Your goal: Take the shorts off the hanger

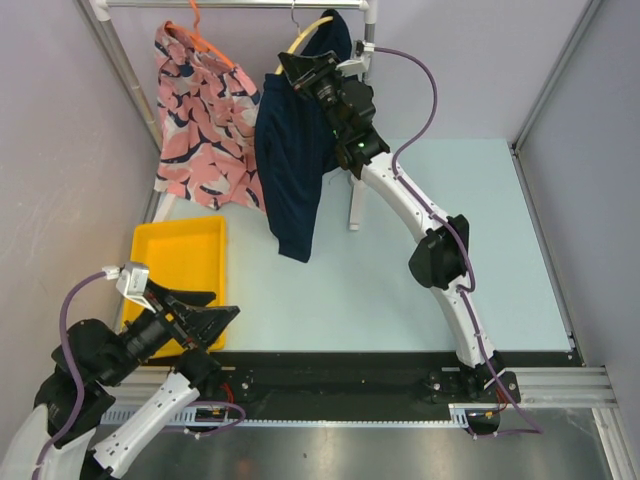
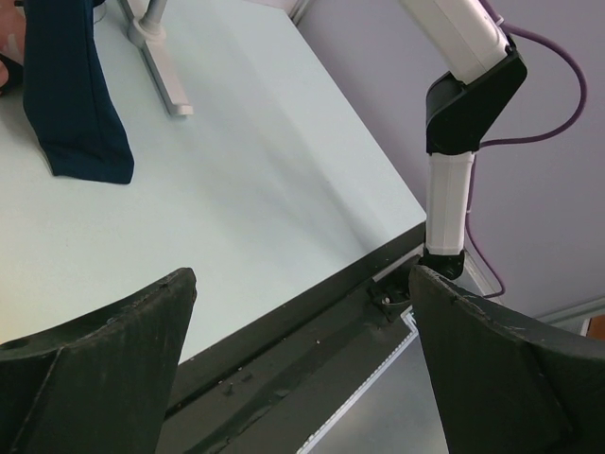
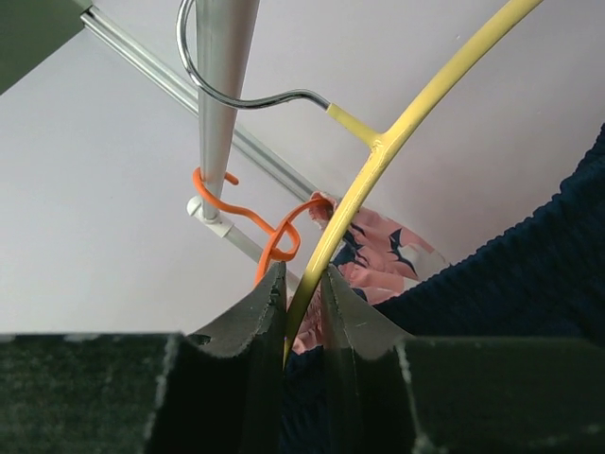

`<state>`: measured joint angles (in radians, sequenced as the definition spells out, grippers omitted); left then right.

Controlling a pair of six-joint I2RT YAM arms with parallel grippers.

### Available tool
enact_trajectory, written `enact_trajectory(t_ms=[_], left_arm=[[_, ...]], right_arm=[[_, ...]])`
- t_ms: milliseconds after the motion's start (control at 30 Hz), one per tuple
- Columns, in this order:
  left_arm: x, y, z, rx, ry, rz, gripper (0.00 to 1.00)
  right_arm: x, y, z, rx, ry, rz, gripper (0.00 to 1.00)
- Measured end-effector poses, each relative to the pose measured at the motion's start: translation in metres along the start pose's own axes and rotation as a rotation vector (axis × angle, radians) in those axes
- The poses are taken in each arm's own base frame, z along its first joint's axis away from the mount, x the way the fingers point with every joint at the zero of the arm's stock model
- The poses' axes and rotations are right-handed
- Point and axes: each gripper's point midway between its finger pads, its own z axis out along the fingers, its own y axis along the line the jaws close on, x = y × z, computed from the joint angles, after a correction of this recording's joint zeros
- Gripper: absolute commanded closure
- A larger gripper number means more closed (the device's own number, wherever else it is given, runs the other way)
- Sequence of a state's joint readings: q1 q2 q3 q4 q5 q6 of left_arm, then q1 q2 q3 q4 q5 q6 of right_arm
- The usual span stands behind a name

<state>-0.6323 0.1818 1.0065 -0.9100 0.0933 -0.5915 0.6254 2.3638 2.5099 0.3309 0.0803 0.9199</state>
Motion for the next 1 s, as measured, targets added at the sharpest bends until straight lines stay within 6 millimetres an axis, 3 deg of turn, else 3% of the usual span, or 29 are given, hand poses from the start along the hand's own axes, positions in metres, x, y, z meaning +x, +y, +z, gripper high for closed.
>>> enact_trajectory(t_ms=[400,633,767,1000], left_arm=[[0.009,0.001,0.012,0.012,0.03,-0.018,0.0],[0.004,-0.003,0.014,0.028,0.006,-0.028,0.0],[0.0,-0.005,0.015,0.039,-0.007,-0.033,0.0],[-0.009,-0.021,0.016,0.095,-0.005,-0.027,0.0]], right_arm=[[0.001,0.019,-0.005,-0.042,0.07,0.015,0.91],[-0.016,0.068,-0.016,-0.101,0.099,0.034,1.0],[-0.014,0.085,-0.034,-0.081,0.155,0.057,1.0],[0.005,0.108,-0.101,-0.038,0.283,0.076,1.0]])
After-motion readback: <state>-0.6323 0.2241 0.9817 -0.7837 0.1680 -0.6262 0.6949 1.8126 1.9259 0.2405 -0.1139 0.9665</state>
